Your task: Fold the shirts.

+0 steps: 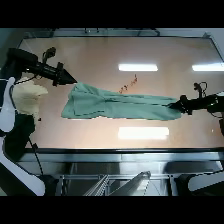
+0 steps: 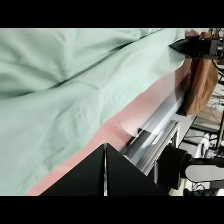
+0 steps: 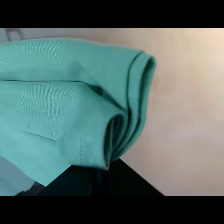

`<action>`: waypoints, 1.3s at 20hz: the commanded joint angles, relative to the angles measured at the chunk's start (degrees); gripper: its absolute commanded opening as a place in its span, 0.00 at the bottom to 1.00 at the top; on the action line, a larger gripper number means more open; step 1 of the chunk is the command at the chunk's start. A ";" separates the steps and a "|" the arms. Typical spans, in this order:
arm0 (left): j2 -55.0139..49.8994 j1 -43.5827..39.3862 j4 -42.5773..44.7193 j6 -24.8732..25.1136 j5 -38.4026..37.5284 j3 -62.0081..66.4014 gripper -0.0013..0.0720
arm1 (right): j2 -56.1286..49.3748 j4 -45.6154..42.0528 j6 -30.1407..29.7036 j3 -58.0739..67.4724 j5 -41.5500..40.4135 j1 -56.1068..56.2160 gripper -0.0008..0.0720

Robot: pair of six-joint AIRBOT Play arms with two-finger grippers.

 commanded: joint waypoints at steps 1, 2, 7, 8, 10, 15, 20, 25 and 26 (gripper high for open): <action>-1.29 -7.17 0.15 0.00 -4.81 -0.02 0.03 | -0.20 5.33 -2.19 0.52 1.11 0.96 0.04; -2.45 -9.46 0.13 -0.07 -6.32 -0.02 0.03 | 0.42 5.22 -2.78 1.20 2.19 0.57 0.04; -9.01 -22.25 0.09 -0.55 -16.35 0.00 0.02 | 2.43 5.25 -2.89 7.85 13.64 -3.21 0.04; -9.97 -24.46 0.09 -1.05 -18.75 0.00 0.02 | 2.51 5.27 -2.62 9.07 15.56 -3.89 0.04; -11.45 -28.00 0.11 -3.37 -22.64 0.00 0.02 | 2.62 5.27 -2.56 10.82 18.08 -4.76 0.04; -13.53 -34.53 0.09 -10.34 -32.68 0.00 0.02 | 2.62 5.53 -2.54 16.02 26.47 -5.20 0.04; -14.01 -38.03 -0.02 -14.21 -37.64 0.00 0.02 | 2.75 13.75 -1.53 20.61 32.81 -5.16 0.04; -11.91 -37.75 -5.49 -8.76 -29.77 8.61 0.04 | 6.23 21.42 0.48 20.63 32.54 -1.79 0.04; -10.03 -36.28 -5.07 -7.43 -26.05 11.63 0.04 | 7.28 21.55 1.38 20.63 31.63 0.24 0.04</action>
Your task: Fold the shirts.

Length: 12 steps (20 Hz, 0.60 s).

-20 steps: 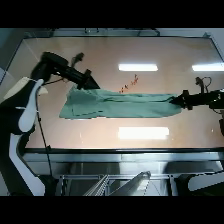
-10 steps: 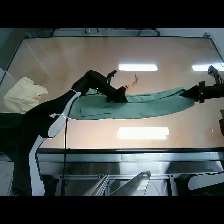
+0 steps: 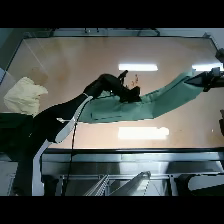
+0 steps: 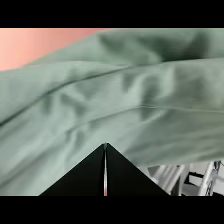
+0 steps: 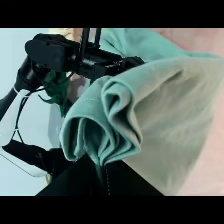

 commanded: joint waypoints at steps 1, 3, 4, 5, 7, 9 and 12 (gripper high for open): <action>5.35 3.45 -0.83 4.33 10.16 7.67 0.04 | 3.04 3.48 2.45 0.35 -1.62 5.55 0.04; 14.78 9.70 1.97 5.55 17.16 5.29 0.04 | 4.61 3.50 2.99 0.35 -5.84 12.96 0.04; 20.37 12.96 3.91 6.16 19.30 1.81 0.04 | 4.96 3.50 3.21 0.35 -8.94 17.29 0.04; 26.75 16.50 7.06 6.88 20.74 -2.36 0.04 | 5.07 3.43 3.17 0.35 -13.51 22.51 0.04; 39.34 22.91 14.16 7.41 21.33 -11.67 0.04 | 4.44 2.82 2.95 0.35 -25.70 33.46 0.04; 50.88 29.03 17.31 9.57 20.92 -22.14 0.04 | 2.03 1.90 2.95 0.35 -38.23 43.63 0.04; 64.57 37.79 16.41 12.17 20.92 -37.09 0.04 | -5.22 1.55 2.47 0.35 -53.48 54.55 0.04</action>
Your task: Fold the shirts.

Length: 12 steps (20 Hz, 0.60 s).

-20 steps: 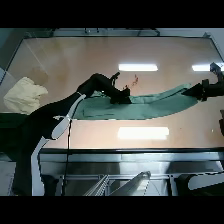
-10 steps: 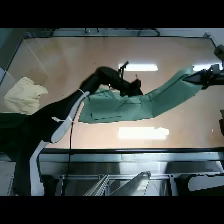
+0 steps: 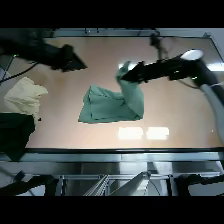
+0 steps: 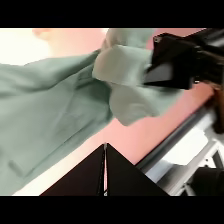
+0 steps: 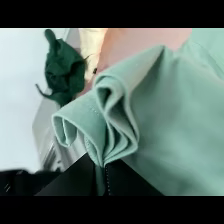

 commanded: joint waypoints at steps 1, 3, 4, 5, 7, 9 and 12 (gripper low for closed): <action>16.81 10.49 1.90 3.80 0.72 -16.83 0.04 | -7.21 -0.02 -0.96 0.07 -21.42 12.94 0.06; 22.21 14.38 1.86 3.91 0.13 -23.19 0.04 | -11.28 2.64 -1.27 0.07 -23.28 15.10 0.83; 24.57 16.04 1.81 3.96 0.20 -25.59 0.04 | -11.91 2.60 -1.27 0.07 -21.11 14.64 0.84; 26.73 17.27 1.29 4.15 -0.04 -27.63 0.04 | -11.69 2.34 -1.40 0.07 -18.10 13.42 0.77; 30.75 19.41 -2.23 5.14 -0.09 -30.84 0.04 | -9.35 2.36 -2.36 0.07 -10.54 8.44 0.77; 34.05 21.33 -6.51 6.51 0.20 -33.20 0.04 | -5.81 1.97 -0.66 0.07 -1.84 0.72 0.67; 36.81 21.51 -6.95 6.49 1.77 -33.55 0.04 | 0.04 -6.51 5.86 -0.07 7.65 -11.78 0.66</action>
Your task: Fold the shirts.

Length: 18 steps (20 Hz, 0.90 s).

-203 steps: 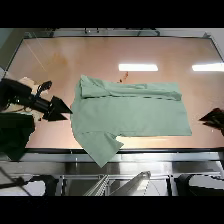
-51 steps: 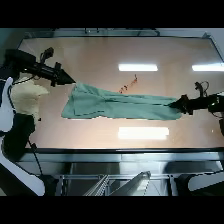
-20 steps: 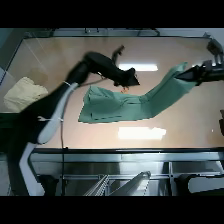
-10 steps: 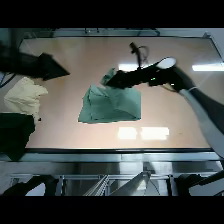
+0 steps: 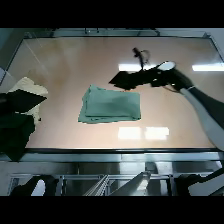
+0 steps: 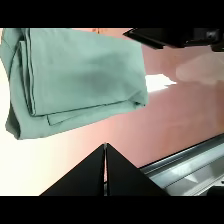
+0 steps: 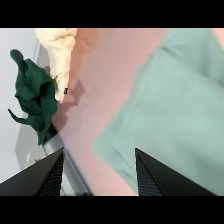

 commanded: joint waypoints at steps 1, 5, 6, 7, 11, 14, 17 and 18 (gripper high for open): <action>4.04 1.25 -2.32 0.74 1.57 -1.88 0.04 | 6.23 -13.05 8.09 -0.57 10.82 -12.79 0.66; 5.22 1.25 -2.45 0.70 1.01 -1.88 0.04 | 9.31 -28.52 14.64 -9.09 7.26 -17.53 0.95; 5.20 1.25 -2.86 0.70 0.83 -1.88 0.04 | 8.74 -27.85 14.64 -11.50 5.11 -17.05 0.95; 5.20 1.25 -3.50 0.70 0.59 -1.88 0.04 | 7.72 -27.19 14.62 -12.98 3.17 -16.26 0.95; 5.20 1.25 -5.51 0.15 -0.79 -1.88 0.04 | 1.31 -24.87 14.78 -13.88 2.03 -12.85 0.97; 4.09 1.25 -5.51 -0.42 -0.20 -1.88 0.04 | -2.23 -15.87 11.23 -13.88 2.03 -11.23 0.97; 2.34 1.25 -5.90 -0.42 1.51 -1.88 0.04 | -4.00 -9.64 9.31 -13.88 1.49 -9.77 0.97; 1.84 1.25 -6.73 -0.39 1.68 -1.88 0.04 | -4.57 -8.74 9.11 -13.88 0.92 -9.25 0.97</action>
